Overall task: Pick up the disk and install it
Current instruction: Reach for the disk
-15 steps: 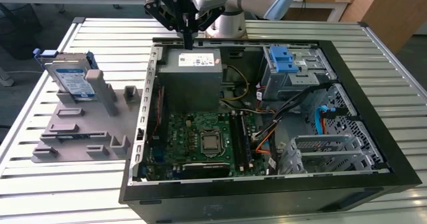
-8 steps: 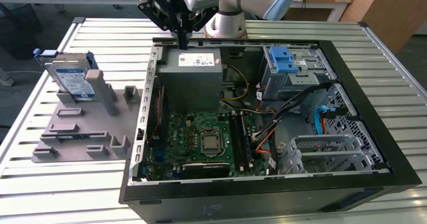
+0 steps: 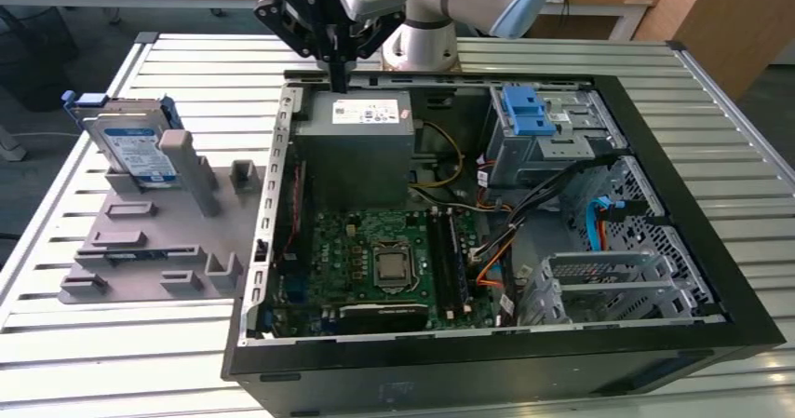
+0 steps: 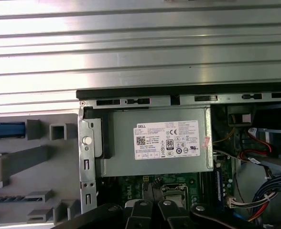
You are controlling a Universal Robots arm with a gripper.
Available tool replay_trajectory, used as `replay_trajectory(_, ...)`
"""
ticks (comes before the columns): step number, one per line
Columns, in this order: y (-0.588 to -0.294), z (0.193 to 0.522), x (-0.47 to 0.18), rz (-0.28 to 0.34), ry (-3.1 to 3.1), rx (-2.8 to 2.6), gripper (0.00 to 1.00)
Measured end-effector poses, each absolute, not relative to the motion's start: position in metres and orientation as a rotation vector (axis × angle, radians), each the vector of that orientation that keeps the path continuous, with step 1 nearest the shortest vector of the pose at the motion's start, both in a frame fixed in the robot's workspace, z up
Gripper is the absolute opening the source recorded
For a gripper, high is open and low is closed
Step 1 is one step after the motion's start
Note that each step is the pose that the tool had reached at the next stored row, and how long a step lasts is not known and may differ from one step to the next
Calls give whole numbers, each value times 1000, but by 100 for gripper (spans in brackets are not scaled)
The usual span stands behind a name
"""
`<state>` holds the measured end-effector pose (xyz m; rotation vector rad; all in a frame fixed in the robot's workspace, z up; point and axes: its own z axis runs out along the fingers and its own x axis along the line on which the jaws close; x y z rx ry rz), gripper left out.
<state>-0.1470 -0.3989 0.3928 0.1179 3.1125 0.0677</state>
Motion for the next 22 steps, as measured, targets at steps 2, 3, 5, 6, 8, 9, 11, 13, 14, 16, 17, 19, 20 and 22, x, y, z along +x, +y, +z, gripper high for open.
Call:
replay_trajectory(2,-399,393,-148,68,3112,118,11)
replay_trajectory(3,-399,393,-148,68,3113,118,11)
replay_trajectory(5,-399,393,-149,68,3112,118,11)
replay_trajectory(6,-399,393,-149,68,3112,118,11)
replay_trajectory(8,-399,393,-149,68,3112,118,11)
replay_trajectory(9,-399,393,-149,68,3113,118,11)
replay_trajectory(11,-399,393,-150,68,3112,118,11)
replay_trajectory(13,-399,393,-153,68,3112,118,11)
replay_trajectory(14,-399,393,-153,68,3113,118,11)
replay_trajectory(16,-399,393,-153,68,3112,118,11)
replay_trajectory(17,-399,393,-153,68,3112,118,11)
replay_trajectory(19,-399,393,-154,68,3113,118,11)
replay_trajectory(20,-399,393,-154,68,3112,118,11)
replay_trajectory(22,-399,393,-154,68,3113,118,11)
